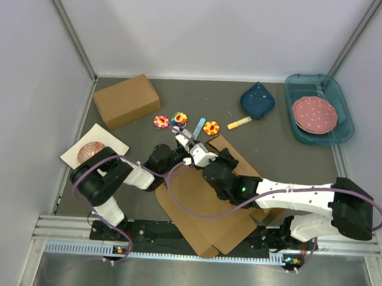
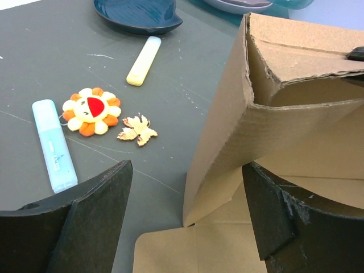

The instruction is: Fold the paper box

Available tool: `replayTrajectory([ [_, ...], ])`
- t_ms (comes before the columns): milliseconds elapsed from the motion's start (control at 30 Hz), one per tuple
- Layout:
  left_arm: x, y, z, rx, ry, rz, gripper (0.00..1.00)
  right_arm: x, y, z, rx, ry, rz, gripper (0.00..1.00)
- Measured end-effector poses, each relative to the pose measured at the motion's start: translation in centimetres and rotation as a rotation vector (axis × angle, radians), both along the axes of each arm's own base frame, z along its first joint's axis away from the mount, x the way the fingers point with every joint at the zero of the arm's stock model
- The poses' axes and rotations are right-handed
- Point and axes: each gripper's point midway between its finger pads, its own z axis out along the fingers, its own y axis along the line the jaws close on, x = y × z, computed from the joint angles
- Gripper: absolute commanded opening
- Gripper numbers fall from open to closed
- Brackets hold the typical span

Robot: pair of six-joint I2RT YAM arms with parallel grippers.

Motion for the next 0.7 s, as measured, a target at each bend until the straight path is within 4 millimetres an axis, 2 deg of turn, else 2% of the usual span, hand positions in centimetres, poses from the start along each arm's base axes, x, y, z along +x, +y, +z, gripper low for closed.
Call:
replayTrajectory([
  [700,0.2,-1.3,1.1,-0.041,0.044,-0.033,0.87,0.6,-0.8,0.1,0.082,0.056,0.010,0.00],
])
